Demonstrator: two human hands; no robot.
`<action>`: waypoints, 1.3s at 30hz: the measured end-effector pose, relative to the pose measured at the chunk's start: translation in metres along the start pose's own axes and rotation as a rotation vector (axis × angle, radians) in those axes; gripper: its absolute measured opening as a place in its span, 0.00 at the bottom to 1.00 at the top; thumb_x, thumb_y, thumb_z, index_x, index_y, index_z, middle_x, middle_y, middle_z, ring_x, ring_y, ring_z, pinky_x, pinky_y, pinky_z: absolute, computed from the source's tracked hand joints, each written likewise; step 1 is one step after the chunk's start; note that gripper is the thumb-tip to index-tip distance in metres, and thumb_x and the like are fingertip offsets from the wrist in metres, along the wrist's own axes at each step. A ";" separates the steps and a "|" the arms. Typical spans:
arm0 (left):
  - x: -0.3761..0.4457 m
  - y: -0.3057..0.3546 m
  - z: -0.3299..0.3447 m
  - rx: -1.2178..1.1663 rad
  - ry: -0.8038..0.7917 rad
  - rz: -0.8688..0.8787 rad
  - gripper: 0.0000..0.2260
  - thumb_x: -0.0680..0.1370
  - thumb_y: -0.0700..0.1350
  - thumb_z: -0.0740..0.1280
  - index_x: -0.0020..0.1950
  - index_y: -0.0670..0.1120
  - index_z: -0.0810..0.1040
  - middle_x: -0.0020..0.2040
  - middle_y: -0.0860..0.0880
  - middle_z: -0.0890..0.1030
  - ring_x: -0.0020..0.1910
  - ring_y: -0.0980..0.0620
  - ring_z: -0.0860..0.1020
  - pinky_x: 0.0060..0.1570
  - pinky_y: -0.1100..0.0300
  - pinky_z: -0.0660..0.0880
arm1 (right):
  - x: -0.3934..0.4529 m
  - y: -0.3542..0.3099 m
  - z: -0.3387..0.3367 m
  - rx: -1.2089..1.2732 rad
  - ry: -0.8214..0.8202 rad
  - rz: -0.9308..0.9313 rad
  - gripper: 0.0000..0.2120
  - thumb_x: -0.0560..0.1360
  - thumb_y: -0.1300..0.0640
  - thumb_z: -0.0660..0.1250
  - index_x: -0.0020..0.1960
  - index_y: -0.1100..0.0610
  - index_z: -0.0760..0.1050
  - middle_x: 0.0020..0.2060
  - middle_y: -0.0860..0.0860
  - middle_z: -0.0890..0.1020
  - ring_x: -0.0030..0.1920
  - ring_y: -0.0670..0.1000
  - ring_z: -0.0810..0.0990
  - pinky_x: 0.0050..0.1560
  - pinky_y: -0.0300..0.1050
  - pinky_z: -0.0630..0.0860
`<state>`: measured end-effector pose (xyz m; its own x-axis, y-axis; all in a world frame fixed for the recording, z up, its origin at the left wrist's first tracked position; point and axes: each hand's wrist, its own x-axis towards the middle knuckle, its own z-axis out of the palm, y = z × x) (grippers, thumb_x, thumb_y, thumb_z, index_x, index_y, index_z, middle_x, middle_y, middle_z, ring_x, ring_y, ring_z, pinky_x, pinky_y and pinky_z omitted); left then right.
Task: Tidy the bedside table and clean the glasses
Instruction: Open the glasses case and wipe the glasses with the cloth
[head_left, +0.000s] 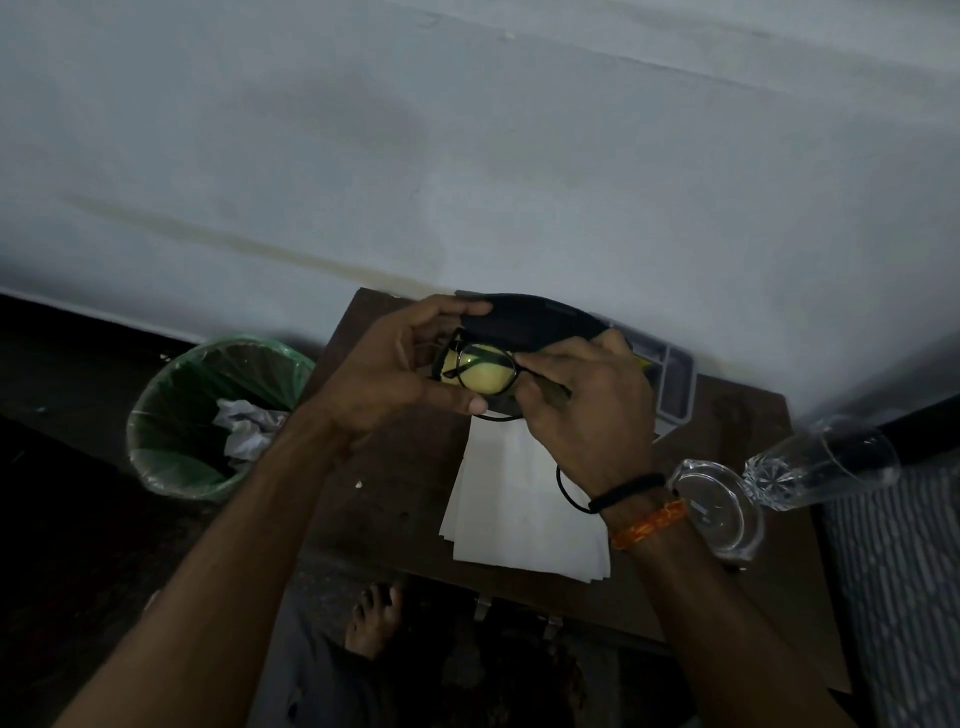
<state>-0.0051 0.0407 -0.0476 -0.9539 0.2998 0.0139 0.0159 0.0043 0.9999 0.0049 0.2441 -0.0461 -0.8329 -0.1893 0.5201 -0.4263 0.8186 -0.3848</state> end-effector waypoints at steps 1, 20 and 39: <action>0.000 0.000 0.000 -0.003 0.004 -0.002 0.38 0.61 0.25 0.77 0.69 0.41 0.72 0.63 0.43 0.80 0.63 0.43 0.79 0.61 0.40 0.76 | 0.000 0.000 0.000 0.012 -0.012 -0.003 0.13 0.71 0.54 0.66 0.50 0.53 0.86 0.42 0.47 0.85 0.45 0.52 0.73 0.40 0.36 0.59; 0.001 0.006 0.000 -0.172 0.121 0.012 0.37 0.61 0.29 0.76 0.69 0.44 0.73 0.61 0.41 0.80 0.58 0.45 0.81 0.53 0.53 0.80 | 0.010 0.012 -0.016 0.922 0.059 0.811 0.18 0.75 0.38 0.63 0.58 0.48 0.76 0.57 0.54 0.81 0.57 0.58 0.81 0.37 0.52 0.82; 0.000 0.013 0.001 -0.292 0.110 -0.131 0.21 0.71 0.37 0.71 0.64 0.39 0.76 0.60 0.43 0.80 0.60 0.42 0.80 0.54 0.44 0.80 | 0.012 0.022 -0.024 1.253 -0.153 0.912 0.16 0.75 0.63 0.69 0.62 0.56 0.77 0.59 0.58 0.81 0.54 0.59 0.84 0.47 0.50 0.83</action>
<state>-0.0048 0.0413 -0.0346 -0.9689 0.2103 -0.1301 -0.1805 -0.2418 0.9534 -0.0060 0.2730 -0.0306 -0.9582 -0.0129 -0.2857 0.2790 -0.2612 -0.9241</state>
